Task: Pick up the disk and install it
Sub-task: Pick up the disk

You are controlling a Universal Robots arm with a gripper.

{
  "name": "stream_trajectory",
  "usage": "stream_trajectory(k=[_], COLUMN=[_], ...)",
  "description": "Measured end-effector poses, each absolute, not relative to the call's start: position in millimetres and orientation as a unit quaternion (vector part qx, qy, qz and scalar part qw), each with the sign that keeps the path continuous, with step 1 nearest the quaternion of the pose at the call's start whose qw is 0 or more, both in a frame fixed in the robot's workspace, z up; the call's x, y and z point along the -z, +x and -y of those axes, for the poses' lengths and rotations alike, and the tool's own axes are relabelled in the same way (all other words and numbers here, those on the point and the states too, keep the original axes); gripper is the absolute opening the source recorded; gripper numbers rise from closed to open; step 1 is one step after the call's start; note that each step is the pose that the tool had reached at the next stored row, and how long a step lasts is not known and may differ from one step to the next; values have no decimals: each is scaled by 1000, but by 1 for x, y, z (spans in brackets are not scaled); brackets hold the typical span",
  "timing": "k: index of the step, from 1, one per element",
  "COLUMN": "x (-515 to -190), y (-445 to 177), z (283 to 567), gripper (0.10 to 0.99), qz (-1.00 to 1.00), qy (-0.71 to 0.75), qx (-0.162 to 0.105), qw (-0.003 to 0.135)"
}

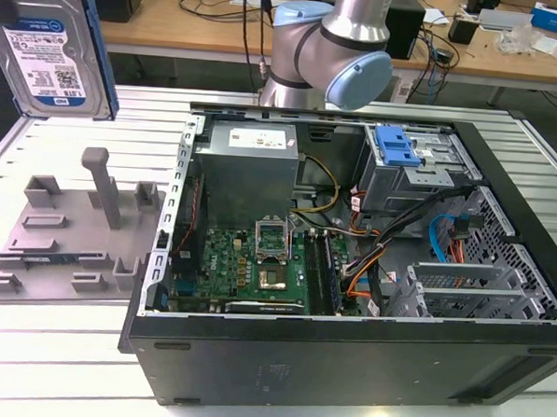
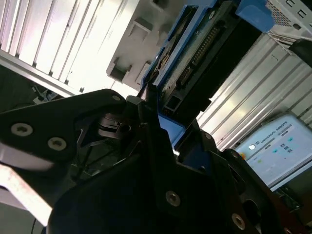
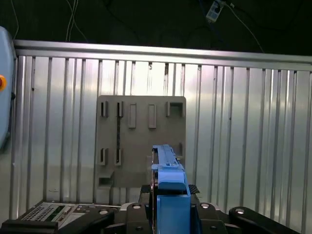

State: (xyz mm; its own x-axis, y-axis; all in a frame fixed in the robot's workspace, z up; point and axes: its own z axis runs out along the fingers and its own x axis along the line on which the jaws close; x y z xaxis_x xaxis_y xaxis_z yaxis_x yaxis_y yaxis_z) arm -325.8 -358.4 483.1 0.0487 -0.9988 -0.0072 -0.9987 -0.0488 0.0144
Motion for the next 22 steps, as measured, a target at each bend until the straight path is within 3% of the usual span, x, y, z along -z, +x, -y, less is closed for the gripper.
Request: stream_trajectory(k=[22], x=[-483], y=[-214], z=[409], gripper=[369], qz=[690], qy=[724], qx=[8], qw=[3])
